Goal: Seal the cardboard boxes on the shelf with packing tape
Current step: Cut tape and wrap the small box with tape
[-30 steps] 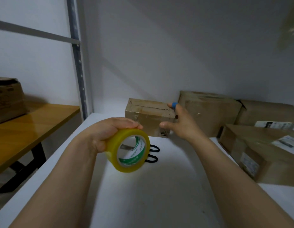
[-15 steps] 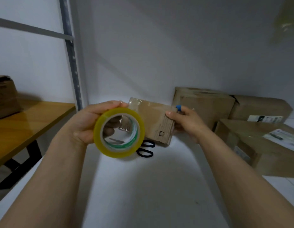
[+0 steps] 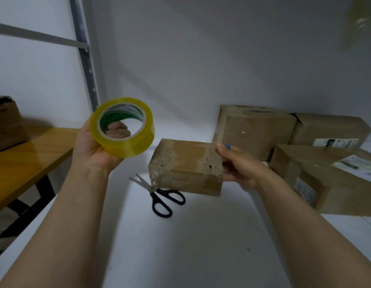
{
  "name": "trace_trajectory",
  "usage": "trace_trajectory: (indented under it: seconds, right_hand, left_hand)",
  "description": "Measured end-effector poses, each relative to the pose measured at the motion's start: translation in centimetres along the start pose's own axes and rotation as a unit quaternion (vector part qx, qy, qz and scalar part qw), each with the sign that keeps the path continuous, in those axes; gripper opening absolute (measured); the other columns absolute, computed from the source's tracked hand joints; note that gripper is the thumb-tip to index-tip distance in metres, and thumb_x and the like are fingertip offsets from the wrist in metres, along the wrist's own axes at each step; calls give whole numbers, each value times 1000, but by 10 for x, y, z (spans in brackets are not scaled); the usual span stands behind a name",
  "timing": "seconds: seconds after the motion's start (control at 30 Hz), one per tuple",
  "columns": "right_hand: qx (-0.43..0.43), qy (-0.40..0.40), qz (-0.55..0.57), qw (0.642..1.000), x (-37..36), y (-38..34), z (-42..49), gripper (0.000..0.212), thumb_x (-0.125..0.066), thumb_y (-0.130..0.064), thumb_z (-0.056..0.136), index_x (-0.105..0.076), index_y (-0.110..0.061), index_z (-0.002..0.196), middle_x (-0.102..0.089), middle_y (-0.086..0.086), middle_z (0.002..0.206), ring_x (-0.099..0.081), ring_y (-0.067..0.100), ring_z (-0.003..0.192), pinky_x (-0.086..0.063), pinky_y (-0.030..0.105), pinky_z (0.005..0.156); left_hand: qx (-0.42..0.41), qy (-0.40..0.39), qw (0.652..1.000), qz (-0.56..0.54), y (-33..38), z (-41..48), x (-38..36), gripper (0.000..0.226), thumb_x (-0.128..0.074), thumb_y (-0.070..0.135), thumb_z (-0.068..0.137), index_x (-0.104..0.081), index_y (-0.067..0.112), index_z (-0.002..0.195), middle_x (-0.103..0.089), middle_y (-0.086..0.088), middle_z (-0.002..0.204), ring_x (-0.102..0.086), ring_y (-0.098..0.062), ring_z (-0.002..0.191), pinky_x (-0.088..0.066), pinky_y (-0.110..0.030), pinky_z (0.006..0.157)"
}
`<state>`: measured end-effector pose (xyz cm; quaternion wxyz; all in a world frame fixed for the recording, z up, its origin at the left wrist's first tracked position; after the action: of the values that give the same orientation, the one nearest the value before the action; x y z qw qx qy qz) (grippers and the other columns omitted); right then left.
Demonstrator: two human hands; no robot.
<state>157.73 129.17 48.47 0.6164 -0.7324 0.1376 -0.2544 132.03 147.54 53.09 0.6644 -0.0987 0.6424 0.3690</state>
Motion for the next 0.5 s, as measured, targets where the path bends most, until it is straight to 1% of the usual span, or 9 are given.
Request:
trace_trajectory:
  seconds: [0.03, 0.07, 0.1, 0.17, 0.2, 0.3, 0.37, 0.43, 0.5]
  right_hand:
    - [11, 23, -31, 999, 2, -4, -1, 52, -61, -66, 88, -66, -24, 118, -70, 11, 116, -70, 28, 101, -61, 46, 87]
    - [24, 48, -82, 995, 4, -10, -5, 50, -57, -67, 90, -65, -25, 117, -67, 8, 116, -67, 26, 101, -61, 42, 82]
    - [38, 70, -134, 988, 6, -16, -10, 45, -53, -64, 94, -64, -26, 115, -66, 4, 114, -65, 23, 100, -60, 39, 79]
    - [59, 89, -173, 979, 10, -25, -16, 37, -50, -56, 99, -63, -25, 117, -65, -1, 113, -62, 18, 101, -58, 35, 79]
    - [60, 80, -175, 979, 11, -27, -19, 36, -50, -53, 100, -63, -25, 119, -65, -2, 114, -62, 17, 102, -58, 35, 79]
    - [65, 53, -178, 980, 4, -30, -28, 29, -53, -47, 101, -62, -29, 123, -64, -6, 117, -63, 18, 103, -58, 33, 76]
    - [63, 39, -178, 981, -2, -28, -31, 26, -55, -43, 101, -62, -29, 123, -66, -4, 116, -65, 20, 102, -60, 34, 77]
    - [72, 33, -161, 984, -8, -28, -33, 22, -55, -38, 103, -63, -27, 120, -71, 1, 111, -69, 22, 100, -61, 40, 83]
    - [86, 27, -136, 987, -14, -27, -33, 20, -54, -34, 104, -64, -26, 119, -74, 2, 107, -71, 22, 99, -60, 45, 91]
  left_hand:
    - [-1, 1, 1000, 4, -2, 1, 0, 15, -68, 24, 91, -59, 16, 99, -49, 1, 62, -47, -6, 49, -46, -14, 47]
    - [-6, 8, 1000, 23, -4, 2, 0, 14, -68, 23, 90, -59, 17, 98, -49, 2, 62, -47, -6, 50, -45, -13, 48]
    - [-15, 18, 999, 46, -6, 2, -1, 12, -69, 23, 87, -61, 17, 93, -49, 2, 62, -46, -5, 51, -44, -11, 50]
    - [-26, 49, 996, 65, -12, 4, -1, 9, -70, 21, 83, -63, 16, 82, -49, 2, 64, -47, -5, 53, -44, -11, 51]
    - [-27, 65, 995, 67, -16, 4, -1, 9, -70, 20, 84, -64, 15, 80, -49, 2, 65, -48, -5, 54, -44, -11, 51]
    - [-24, 104, 990, 87, -25, 5, 0, 9, -65, 19, 92, -64, 15, 84, -50, 1, 68, -47, -5, 55, -45, -14, 50]
    - [-21, 114, 989, 97, -30, 5, -1, 8, -65, 19, 93, -63, 15, 86, -51, 0, 68, -48, -6, 53, -47, -16, 47]
    - [-14, 110, 989, 97, -34, 5, -4, 6, -64, 21, 93, -63, 15, 92, -51, 0, 68, -48, -7, 52, -47, -18, 46]
    - [-3, 107, 990, 96, -38, 4, -7, 8, -62, 23, 95, -61, 16, 99, -49, -1, 68, -47, -7, 51, -47, -19, 43]
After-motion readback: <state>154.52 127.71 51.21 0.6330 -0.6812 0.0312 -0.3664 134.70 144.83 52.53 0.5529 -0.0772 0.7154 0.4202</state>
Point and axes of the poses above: each hand's wrist, its own z-axis towards the middle knuckle, its own x-axis out of the back of the hand, y = z × x, the point moved 4 cm from there along z, towards the middle knuckle
